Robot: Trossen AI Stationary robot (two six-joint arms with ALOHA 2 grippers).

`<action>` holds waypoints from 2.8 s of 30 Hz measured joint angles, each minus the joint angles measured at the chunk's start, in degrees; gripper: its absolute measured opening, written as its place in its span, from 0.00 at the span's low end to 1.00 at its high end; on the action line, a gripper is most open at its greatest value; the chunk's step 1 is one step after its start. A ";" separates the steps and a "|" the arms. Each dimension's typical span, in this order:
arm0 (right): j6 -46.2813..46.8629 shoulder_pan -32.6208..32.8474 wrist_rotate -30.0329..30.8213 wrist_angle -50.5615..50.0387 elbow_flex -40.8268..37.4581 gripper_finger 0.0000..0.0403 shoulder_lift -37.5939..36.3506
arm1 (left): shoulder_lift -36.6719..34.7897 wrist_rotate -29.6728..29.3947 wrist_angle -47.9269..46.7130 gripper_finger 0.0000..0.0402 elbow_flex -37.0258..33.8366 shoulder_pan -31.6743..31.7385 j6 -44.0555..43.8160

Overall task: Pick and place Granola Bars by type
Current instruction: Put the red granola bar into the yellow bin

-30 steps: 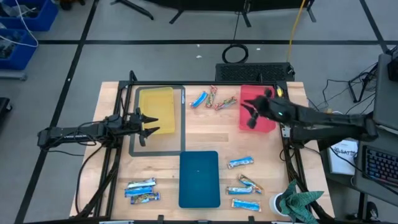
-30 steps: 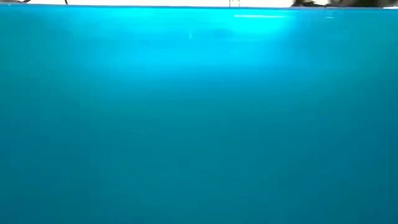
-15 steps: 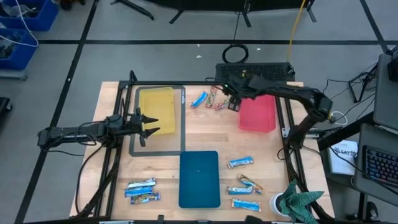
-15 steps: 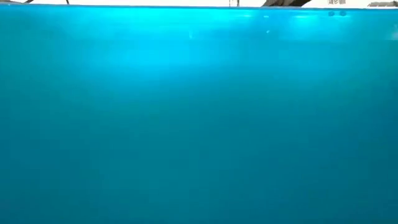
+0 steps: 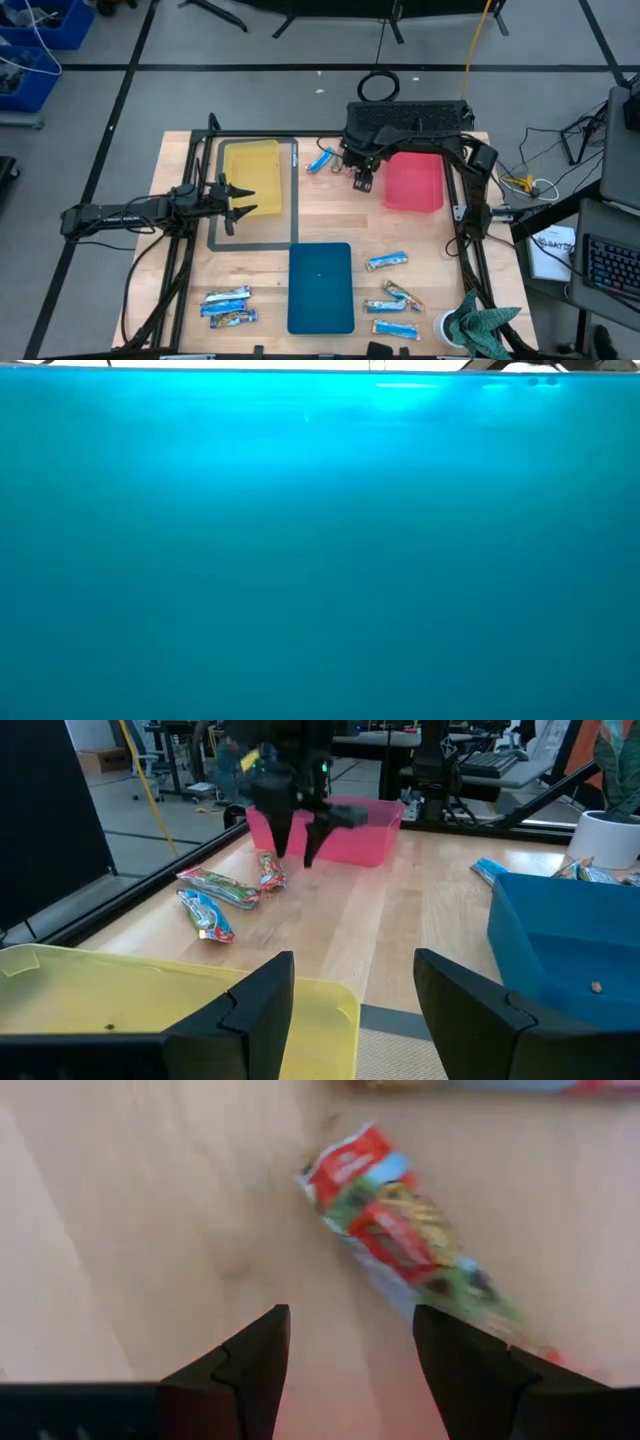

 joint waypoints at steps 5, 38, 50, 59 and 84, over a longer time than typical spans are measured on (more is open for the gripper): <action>-0.37 -0.50 0.04 1.28 -0.02 0.50 2.82 | 0.00 -0.01 -0.03 0.53 0.00 0.00 0.00; -4.33 -3.16 -0.17 5.63 -0.04 0.48 -1.41 | 0.00 -0.04 -0.53 0.53 0.04 0.00 1.07; -4.35 -4.61 0.02 6.61 0.02 0.47 3.71 | 0.00 -0.04 -0.55 0.53 0.04 0.00 0.90; -6.42 -1.81 -1.64 7.61 -0.02 0.10 3.28 | 0.00 -0.07 -0.55 0.53 0.04 0.00 0.92; -5.92 17.35 -24.23 52.01 -0.09 0.02 -6.37 | 9.53 -0.20 32.73 0.53 -0.11 0.00 6.49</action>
